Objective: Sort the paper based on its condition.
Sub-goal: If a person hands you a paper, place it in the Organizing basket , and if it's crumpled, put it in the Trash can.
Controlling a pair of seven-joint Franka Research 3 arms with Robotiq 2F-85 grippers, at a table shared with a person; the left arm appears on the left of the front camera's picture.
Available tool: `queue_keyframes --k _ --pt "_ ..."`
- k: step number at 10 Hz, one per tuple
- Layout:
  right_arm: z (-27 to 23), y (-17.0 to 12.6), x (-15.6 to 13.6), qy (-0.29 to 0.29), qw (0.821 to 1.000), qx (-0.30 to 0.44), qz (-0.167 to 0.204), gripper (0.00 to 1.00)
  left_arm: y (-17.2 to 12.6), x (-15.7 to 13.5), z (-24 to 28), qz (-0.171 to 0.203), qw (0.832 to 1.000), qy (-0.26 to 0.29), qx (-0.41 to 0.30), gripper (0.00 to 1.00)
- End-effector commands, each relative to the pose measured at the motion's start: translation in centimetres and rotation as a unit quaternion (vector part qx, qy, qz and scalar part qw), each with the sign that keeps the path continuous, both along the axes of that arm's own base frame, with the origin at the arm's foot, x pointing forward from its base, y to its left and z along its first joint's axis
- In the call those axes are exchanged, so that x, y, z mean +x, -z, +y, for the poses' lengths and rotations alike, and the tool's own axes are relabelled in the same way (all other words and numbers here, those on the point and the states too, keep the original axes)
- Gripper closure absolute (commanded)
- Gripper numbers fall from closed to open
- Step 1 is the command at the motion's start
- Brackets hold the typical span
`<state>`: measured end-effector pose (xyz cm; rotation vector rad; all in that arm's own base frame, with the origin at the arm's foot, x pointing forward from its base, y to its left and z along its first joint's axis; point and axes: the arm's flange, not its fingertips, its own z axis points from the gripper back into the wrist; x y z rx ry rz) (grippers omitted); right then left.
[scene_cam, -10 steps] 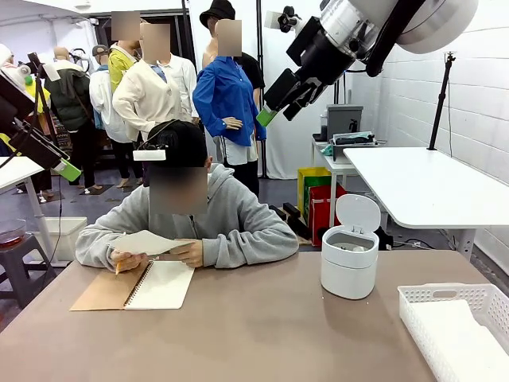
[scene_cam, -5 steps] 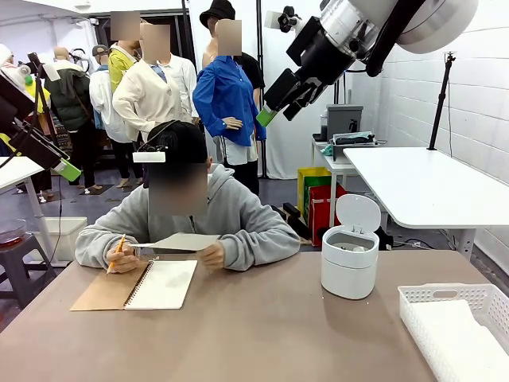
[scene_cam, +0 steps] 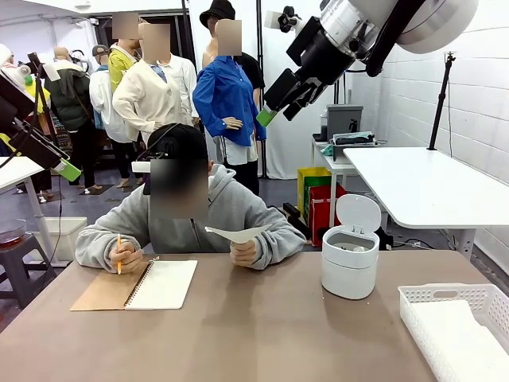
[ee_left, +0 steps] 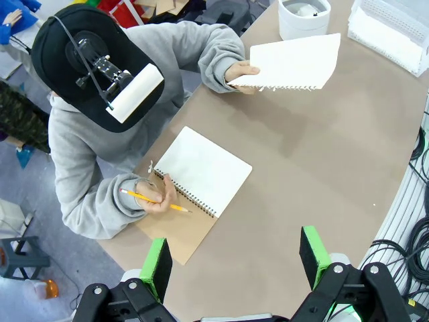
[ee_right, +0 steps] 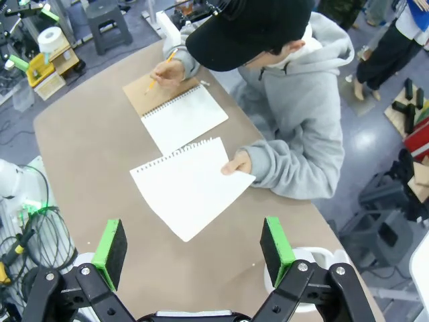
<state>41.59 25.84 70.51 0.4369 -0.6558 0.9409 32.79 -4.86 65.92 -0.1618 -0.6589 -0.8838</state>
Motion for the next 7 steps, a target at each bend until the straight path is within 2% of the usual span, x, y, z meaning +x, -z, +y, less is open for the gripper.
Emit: queue_keyframes --k 1,7 --pt "0.03 -0.04 -0.08 0.002 1.0 -0.002 0.0 0.0 0.03 -0.04 0.05 0.0 1.0 -0.001 0.001 0.0" --pt "0.03 -0.04 -0.08 0.002 1.0 -0.002 0.0 0.0 0.03 -0.04 0.05 0.0 1.0 -0.001 0.001 0.0"
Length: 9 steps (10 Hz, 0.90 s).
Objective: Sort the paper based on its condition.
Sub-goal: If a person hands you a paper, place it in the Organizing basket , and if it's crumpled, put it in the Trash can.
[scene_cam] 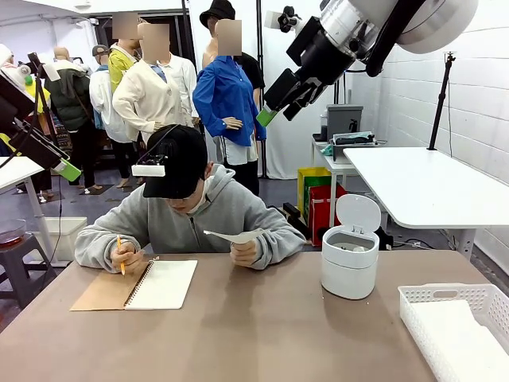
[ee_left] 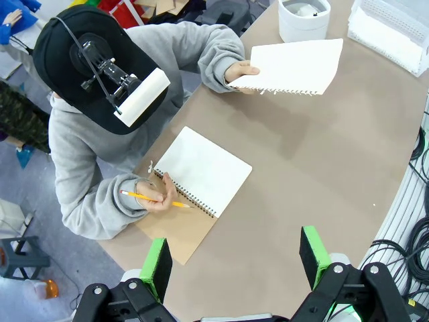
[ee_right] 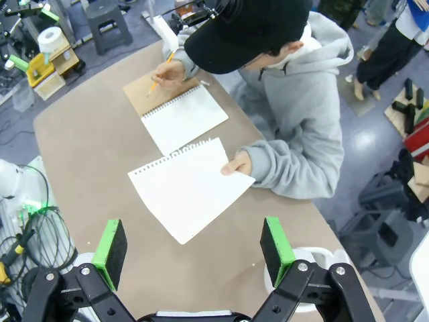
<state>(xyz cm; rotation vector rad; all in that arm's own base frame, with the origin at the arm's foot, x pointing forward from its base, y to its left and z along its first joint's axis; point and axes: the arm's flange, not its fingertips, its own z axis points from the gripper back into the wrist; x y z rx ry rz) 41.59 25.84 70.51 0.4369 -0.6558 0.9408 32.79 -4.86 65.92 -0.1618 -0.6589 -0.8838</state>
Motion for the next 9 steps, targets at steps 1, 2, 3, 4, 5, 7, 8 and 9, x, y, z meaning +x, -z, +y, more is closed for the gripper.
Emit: queue_keyframes --k 1,2,3,4,5,7,8,9 --pt "0.0 0.0 -0.1 0.002 1.0 -0.002 0.0 0.0 0.0 0.0 0.0 0.0 1.0 -0.001 0.001 0.0" --pt "0.0 0.0 0.0 0.0 1.0 0.0 0.0 0.0 0.0 0.0 0.0 0.0 1.0 -0.001 0.001 0.0" --pt "0.1 0.3 0.3 0.001 0.999 0.019 0.027 0.0 0.0 0.0 0.0 0.0 1.0 -0.001 0.001 0.0" --pt "-0.1 0.1 1.0 0.033 0.998 0.022 0.052 0.0 0.0 0.0 0.0 0.0 1.0 -0.001 0.001 0.0" --pt "-0.2 0.6 2.0 0.091 0.991 0.024 0.097 0.0 0.0 0.0 0.0 0.0 1.0 -0.001 0.001 0.0" --pt "-1.0 2.3 4.1 0.168 0.967 0.023 0.192 0.0 0.0 0.0 0.0 0.0 1.0 -0.001 0.001 0.0" --pt "-1.6 3.4 5.2 0.205 0.951 0.028 0.231 0.0 0.0 0.0 0.0 0.0 1.0 -0.001 0.001 0.0" --pt "-2.0 4.4 6.0 0.226 0.931 0.038 0.284 0.0 0.0 0.0 0.0 0.0 1.0 -0.001 0.001 0.0"
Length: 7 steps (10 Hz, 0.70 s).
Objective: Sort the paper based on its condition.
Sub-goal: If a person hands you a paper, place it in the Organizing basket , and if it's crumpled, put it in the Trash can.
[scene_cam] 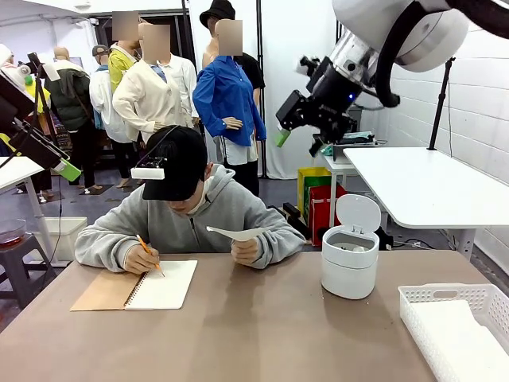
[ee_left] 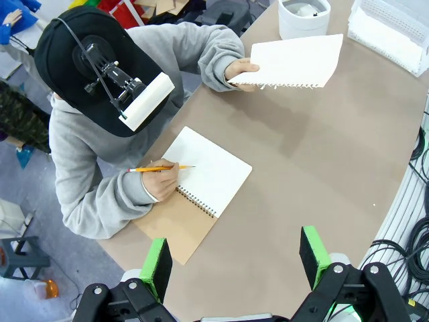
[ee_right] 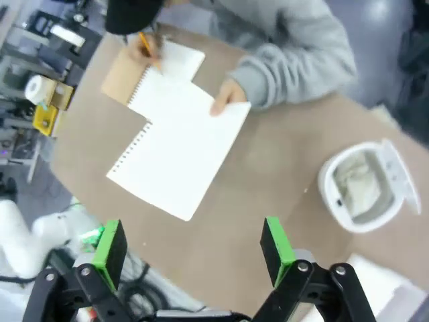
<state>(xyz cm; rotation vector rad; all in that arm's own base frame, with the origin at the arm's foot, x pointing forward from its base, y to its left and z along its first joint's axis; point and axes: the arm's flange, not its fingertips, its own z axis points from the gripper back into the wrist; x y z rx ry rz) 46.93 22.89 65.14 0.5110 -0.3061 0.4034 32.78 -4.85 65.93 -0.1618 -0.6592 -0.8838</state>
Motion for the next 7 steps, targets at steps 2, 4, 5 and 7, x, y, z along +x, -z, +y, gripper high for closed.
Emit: queue_keyframes --k 2,4,5,7 --pt "-0.1 1.7 3.0 0.106 0.981 0.061 0.149 0.0 0.0 0.0 0.0 0.0 1.0 -0.001 0.001 0.0" --pt "-0.4 4.3 4.8 0.154 0.968 0.077 0.185 0.0 0.0 0.0 0.0 0.0 1.0 -0.001 0.001 0.0" --pt "-0.1 6.3 5.1 0.183 0.96 0.073 0.199 0.0 0.0 0.0 0.0 0.0 1.0 -0.001 0.001 0.0" --pt "-0.1 6.9 4.8 0.122 0.986 0.011 0.111 0.0 0.0 0.0 0.0 0.0 1.0 -0.001 0.001 0.0"
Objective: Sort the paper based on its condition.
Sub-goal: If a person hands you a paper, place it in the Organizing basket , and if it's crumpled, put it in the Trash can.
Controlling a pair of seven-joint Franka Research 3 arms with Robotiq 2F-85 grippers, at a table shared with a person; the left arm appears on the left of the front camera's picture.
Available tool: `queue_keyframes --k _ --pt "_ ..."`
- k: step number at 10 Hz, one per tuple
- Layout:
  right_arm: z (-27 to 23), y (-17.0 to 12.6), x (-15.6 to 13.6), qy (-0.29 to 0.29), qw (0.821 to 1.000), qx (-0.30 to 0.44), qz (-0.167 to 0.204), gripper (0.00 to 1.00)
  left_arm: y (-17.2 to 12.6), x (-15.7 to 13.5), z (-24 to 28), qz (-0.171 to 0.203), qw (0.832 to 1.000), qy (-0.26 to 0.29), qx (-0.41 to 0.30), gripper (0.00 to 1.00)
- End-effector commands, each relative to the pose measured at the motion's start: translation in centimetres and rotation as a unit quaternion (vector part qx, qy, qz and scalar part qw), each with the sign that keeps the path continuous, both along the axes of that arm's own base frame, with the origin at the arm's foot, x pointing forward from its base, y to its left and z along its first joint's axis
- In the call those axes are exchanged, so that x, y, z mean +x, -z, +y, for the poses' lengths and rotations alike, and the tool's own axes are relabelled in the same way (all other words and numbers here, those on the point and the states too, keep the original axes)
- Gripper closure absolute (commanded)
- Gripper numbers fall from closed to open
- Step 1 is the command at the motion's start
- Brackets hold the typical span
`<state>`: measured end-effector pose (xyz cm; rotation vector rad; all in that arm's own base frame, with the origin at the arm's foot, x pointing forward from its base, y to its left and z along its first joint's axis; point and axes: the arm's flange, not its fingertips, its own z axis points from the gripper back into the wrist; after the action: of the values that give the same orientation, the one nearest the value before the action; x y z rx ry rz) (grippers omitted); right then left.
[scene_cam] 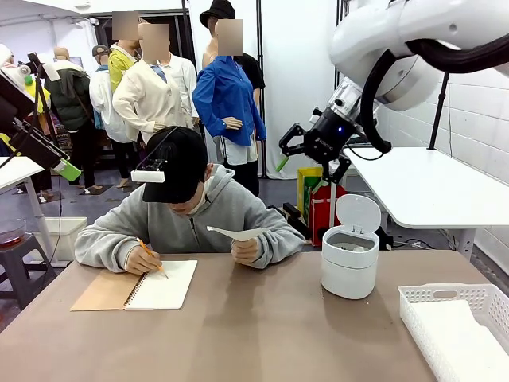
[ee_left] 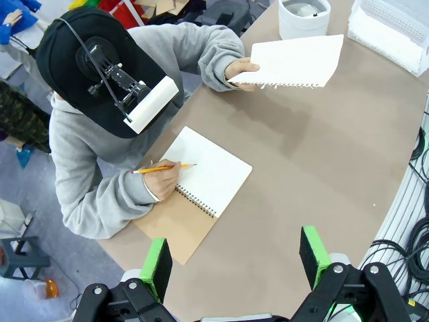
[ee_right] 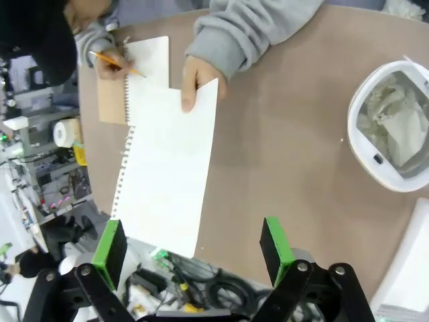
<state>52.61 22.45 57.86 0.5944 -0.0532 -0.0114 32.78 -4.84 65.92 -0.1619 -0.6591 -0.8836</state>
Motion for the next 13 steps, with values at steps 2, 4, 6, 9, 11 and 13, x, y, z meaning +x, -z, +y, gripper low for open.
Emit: queue_keyframes --k 2,4,6,9,11,13 --pt "-0.5 -0.4 -0.1 0.015 0.999 0.018 0.023 0.0 0.0 0.0 0.0 0.0 1.0 -0.001 0.001 0.0" --pt "0.4 0.8 0.1 -0.013 0.999 0.025 0.037 0.0 0.0 0.0 0.0 0.0 1.0 -0.001 0.001 0.0" --pt "2.0 4.1 0.6 -0.003 0.995 0.061 0.076 0.0 0.0 0.0 0.0 0.0 1.0 -0.001 0.001 0.0" --pt "3.8 7.5 0.2 0.02 0.99 0.07 0.117 0.0 0.0 0.0 0.0 0.0 1.0 -0.001 0.001 0.0" --pt "4.0 9.3 -0.1 0.02 0.989 0.061 0.133 0.0 0.0 0.0 0.0 0.0 1.0 -0.001 0.001 0.0" --pt "4.6 11.7 -0.6 0.022 0.982 0.076 0.173 0.0 0.0 0.0 0.0 0.0 1.0 -0.001 0.001 0.0"
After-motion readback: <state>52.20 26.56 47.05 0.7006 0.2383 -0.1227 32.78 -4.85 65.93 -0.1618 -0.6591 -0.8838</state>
